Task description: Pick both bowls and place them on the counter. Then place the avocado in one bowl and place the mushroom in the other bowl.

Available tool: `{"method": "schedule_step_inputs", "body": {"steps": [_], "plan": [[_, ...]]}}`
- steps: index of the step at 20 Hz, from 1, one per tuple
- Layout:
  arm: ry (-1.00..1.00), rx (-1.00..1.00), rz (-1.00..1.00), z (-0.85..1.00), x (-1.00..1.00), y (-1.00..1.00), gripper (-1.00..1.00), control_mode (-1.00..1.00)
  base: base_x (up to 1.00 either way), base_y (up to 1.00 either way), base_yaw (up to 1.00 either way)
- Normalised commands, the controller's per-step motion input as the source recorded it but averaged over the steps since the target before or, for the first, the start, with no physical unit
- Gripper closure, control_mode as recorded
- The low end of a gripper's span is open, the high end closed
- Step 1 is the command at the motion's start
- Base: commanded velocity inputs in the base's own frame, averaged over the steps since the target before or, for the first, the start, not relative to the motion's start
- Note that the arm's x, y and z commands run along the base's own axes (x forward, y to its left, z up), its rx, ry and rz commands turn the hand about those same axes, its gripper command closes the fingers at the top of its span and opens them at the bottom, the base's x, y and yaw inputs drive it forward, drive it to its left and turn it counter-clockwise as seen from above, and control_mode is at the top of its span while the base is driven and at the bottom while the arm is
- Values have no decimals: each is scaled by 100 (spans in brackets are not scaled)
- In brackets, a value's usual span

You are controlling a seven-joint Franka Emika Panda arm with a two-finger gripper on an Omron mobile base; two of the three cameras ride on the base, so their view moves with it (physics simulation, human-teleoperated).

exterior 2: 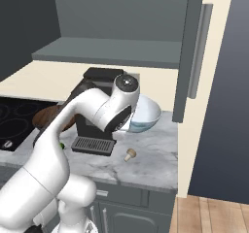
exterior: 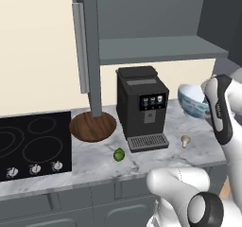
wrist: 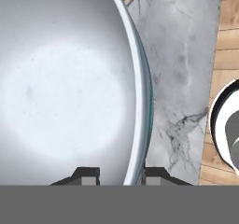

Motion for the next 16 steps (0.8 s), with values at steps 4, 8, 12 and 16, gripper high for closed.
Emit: {"method": "schedule_step_inputs", "body": {"steps": [4, 8, 12, 16], "plan": [[0, -14, 5, -50, 14, -5, 100, -100, 0, 0, 0], [0, -15, 0, -47, 33, -8, 100, -100, 0, 0, 0], [0, -1, 1, -39, 34, -28, 100, -100, 0, 0, 0], [0, 0, 7, -32, 43, -24, 100, -100, 0, 0, 0]]}}
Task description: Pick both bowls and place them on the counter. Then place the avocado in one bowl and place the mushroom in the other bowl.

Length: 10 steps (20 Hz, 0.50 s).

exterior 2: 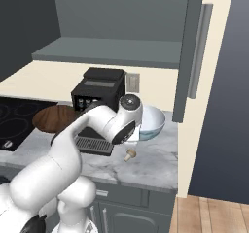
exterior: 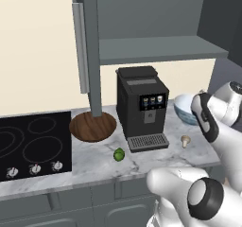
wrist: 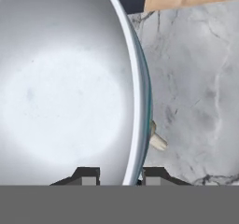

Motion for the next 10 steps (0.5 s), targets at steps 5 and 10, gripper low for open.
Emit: {"method": "schedule_step_inputs", "body": {"steps": [5, 10], "plan": [[1, 0, 6, -30, 47, -23, 100, -100, 0, 0, 0], [7, 0, 5, -26, 46, -28, 100, -100, 0, 0, 0]]}}
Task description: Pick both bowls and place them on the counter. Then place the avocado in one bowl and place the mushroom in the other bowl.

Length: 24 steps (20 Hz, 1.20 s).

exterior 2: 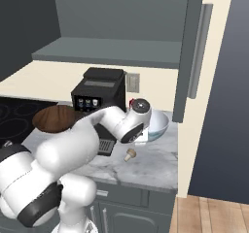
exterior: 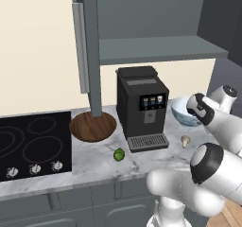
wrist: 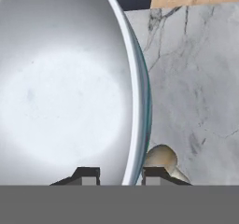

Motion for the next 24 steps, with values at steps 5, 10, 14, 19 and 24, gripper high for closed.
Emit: {"method": "schedule_step_inputs", "body": {"steps": [5, 10, 14, 19, 24], "plan": [[3, 1, 7, -24, 35, -24, 100, -100, 0, 0, 0], [1, 1, 9, -34, 31, -8, 100, -100, 0, 0, 0], [3, 0, 8, -31, 33, -8, 100, -100, 0, 0, 0], [1, 0, 7, -24, 29, -11, 100, -100, 0, 0, 0], [2, 0, 5, -13, 4, -5, 100, -100, 0, 0, 0]]}}
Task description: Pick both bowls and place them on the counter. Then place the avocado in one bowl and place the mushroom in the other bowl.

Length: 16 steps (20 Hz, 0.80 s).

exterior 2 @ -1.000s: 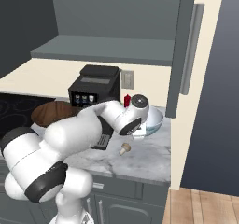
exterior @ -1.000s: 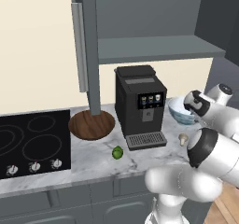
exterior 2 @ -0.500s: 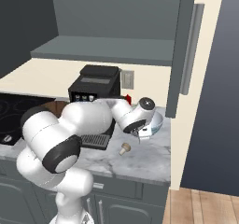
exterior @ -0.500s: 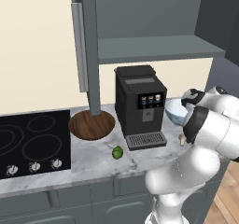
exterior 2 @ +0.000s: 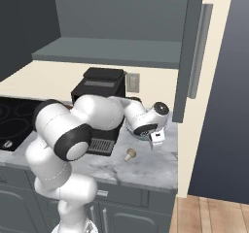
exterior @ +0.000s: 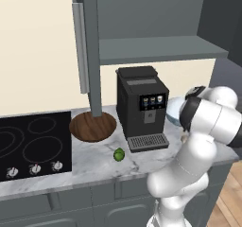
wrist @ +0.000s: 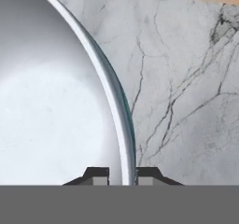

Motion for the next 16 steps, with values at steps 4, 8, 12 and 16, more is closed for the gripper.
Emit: {"method": "schedule_step_inputs", "body": {"steps": [4, 8, 12, 16], "plan": [[0, 0, 1, 0, 0, -1, 100, -100, 0, 0, 0], [0, 0, 0, 1, -6, 0, 100, -100, 0, 0, 0], [0, 0, 0, 0, -9, 1, 100, -100, 0, 0, 0], [0, 0, 0, 2, -2, 4, -100, -100, 0, 0, 0]]}}
